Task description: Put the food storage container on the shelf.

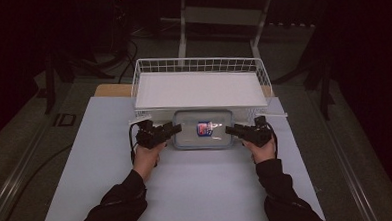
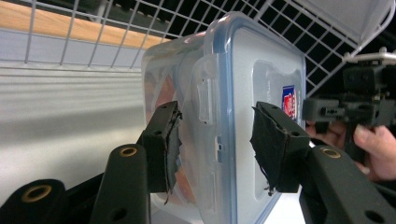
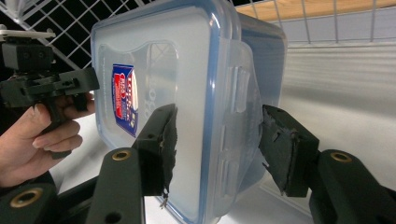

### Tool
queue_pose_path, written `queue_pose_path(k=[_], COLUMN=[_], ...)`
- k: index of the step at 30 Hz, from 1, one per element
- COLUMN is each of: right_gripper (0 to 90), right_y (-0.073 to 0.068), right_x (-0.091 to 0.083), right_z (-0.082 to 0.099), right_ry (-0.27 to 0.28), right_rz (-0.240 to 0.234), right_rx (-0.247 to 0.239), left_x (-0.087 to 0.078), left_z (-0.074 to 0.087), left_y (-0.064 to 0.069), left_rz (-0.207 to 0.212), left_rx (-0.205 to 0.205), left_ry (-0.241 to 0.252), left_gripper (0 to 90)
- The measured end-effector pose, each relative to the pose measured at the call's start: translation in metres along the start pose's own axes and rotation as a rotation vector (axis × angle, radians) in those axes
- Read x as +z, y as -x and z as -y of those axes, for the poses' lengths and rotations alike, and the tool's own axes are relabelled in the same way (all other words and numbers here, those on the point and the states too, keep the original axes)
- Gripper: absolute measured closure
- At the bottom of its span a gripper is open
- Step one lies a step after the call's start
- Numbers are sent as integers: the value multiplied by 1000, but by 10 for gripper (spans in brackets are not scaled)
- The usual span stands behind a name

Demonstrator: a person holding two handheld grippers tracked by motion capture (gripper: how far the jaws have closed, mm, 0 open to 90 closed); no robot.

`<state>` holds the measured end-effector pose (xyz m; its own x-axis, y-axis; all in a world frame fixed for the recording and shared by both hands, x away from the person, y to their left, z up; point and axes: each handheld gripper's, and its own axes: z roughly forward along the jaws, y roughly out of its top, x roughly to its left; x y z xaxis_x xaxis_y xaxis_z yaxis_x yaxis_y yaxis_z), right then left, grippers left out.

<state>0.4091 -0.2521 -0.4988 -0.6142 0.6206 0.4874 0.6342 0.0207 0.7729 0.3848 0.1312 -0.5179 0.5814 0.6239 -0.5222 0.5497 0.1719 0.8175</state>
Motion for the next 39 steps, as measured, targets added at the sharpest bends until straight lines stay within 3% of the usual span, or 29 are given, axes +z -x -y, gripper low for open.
queue_pose_path(k=[10,12,14,15,17,20,24,29,31,35,39], right_gripper=[457,476,406,380,397,405,366,338,338,338,355], right_y=[-6,-7,-8,-9,-8,-9,-19,-24,-27,-32,-43], right_x=[3,5,10,13,14,15,16,12,9,3,-4], right_z=[-5,-5,-5,-4,-4,-4,-4,-4,-2,4,9], right_ry=[5,-2,-23,-31,-21,1,-9,-13,-10,-7,7], right_rz=[81,103,122,137,143,163,205,223,252,235,217], right_rx=[6,9,3,-1,12,37,-5,-52,-95,-97,-116], left_x=[6,8,11,12,12,13,10,1,-2,-8,-17], left_z=[4,7,10,12,12,12,12,14,16,22,27], left_y=[0,-2,-6,-7,-6,-2,0,5,8,15,23], left_rz=[-49,-63,-87,-74,-72,-104,-99,-70,-70,-66,-47], left_rx=[3,-10,-20,-38,-37,-23,-33,18,38,83,156], left_ry=[56,50,36,43,50,52,67,49,41,4,-5], left_gripper=[494,473,456,450,466,444,382,289,243,146,79])
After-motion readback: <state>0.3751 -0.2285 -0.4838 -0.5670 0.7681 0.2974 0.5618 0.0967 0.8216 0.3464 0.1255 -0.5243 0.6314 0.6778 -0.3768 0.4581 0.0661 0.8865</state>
